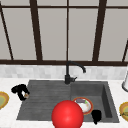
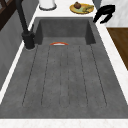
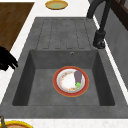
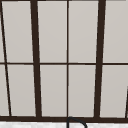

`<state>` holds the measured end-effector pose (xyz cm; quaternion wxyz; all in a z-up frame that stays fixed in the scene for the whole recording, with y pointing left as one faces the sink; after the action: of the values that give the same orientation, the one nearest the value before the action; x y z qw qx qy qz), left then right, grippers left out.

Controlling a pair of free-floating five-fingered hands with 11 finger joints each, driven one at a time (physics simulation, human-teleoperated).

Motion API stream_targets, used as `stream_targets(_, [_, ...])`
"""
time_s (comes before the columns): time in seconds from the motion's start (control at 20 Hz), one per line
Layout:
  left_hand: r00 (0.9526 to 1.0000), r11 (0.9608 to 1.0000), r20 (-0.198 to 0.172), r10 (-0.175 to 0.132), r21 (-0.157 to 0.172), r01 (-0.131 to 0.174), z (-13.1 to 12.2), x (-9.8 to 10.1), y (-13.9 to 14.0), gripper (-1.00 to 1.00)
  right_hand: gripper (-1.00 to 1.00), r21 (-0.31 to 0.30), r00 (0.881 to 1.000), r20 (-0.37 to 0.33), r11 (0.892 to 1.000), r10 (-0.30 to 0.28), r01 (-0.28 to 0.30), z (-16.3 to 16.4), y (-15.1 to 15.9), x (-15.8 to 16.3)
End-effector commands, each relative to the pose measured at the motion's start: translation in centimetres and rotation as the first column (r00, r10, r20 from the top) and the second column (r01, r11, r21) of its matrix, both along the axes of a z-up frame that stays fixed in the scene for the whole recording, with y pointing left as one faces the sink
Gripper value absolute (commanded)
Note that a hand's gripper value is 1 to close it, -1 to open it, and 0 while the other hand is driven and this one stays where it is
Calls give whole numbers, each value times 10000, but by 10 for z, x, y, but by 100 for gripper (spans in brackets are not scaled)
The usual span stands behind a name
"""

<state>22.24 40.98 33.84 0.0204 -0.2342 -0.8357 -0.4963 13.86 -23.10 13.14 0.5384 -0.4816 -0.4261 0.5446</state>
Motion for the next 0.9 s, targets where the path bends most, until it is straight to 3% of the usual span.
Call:
stream_targets(0.0, [9998,9996,192,-60,268,55,11,-7,-26,100,0,0,10000,0,10000,0,0,0,0,0])
stream_targets(0.85, [9998,9990,208,-81,433,72,54,-44,-137,100,0,0,10000,0,10000,0,0,0,0,0])
